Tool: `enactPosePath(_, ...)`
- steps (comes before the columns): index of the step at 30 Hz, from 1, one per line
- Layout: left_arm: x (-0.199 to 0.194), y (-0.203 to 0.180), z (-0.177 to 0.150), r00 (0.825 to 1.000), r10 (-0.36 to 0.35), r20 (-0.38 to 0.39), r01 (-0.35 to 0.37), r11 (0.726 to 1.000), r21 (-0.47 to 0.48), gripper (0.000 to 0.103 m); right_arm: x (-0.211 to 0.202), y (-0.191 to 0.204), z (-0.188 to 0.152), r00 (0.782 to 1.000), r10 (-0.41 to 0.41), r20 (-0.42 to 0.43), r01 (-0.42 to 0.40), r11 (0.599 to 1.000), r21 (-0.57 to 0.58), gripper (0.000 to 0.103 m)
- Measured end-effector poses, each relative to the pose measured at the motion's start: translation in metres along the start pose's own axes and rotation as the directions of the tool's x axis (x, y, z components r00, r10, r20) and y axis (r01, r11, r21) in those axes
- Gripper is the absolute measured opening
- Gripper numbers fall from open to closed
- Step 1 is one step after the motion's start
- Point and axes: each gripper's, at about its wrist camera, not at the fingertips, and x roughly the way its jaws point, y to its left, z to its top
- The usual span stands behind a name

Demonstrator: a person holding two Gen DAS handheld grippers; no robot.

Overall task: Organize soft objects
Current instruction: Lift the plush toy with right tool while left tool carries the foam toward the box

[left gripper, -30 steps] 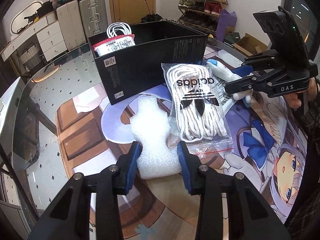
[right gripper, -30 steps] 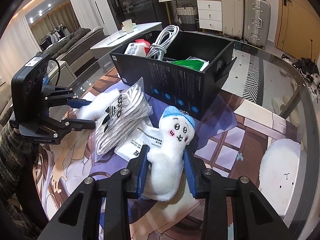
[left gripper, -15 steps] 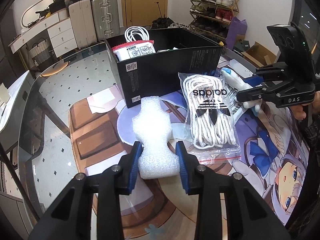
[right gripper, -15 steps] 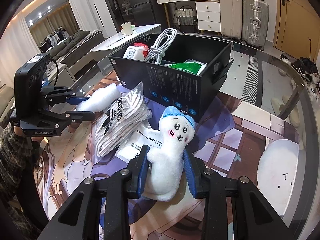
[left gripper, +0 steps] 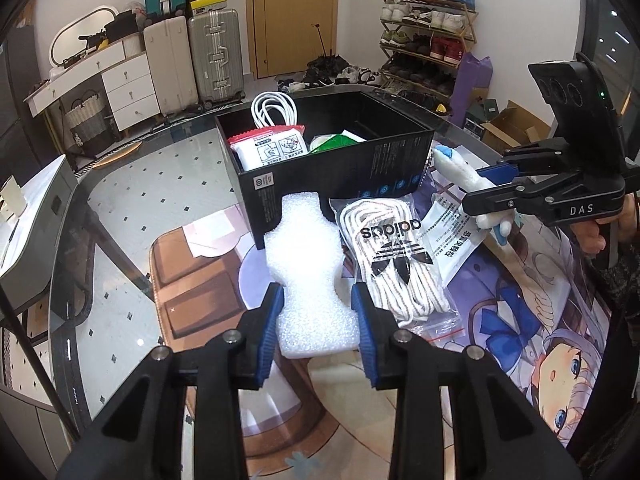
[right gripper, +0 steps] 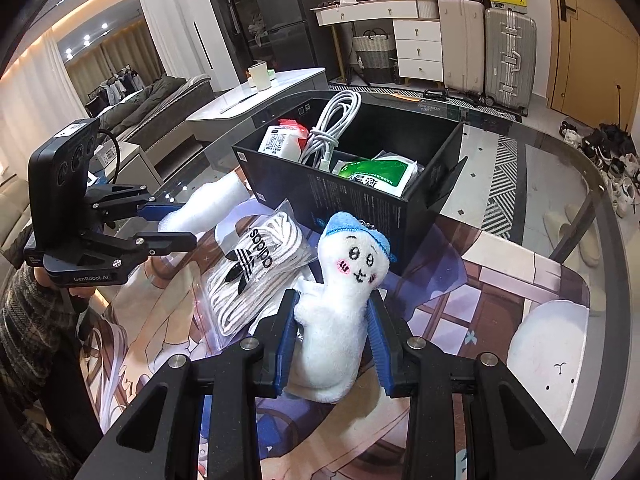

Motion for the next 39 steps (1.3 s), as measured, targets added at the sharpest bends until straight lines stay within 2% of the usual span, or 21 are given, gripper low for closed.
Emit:
enactPosePath(8,-0.008,-0.006,0.010,0.999,-0.008,0.041,0.008,1.000,0.014,0.033,-0.009,0.003,0.009,0.999,0.003,0.036,-0.003,1.000,0.003,0.034)
enactPosePath(20,-0.017,-0.003,0.028,0.995,0.000,0.101,0.003,1.000,-0.023,0.033,-0.015,0.010,0.023,0.997,0.005,0.072,-0.004,1.000,-0.006,0.034)
enactPosePath(39,-0.009,0.004,0.056,0.987,0.017,0.160,-0.009,0.999,-0.050,0.033,-0.009,0.006,0.064,0.993,-0.003,0.122,0.002,1.000,0.009,0.034)
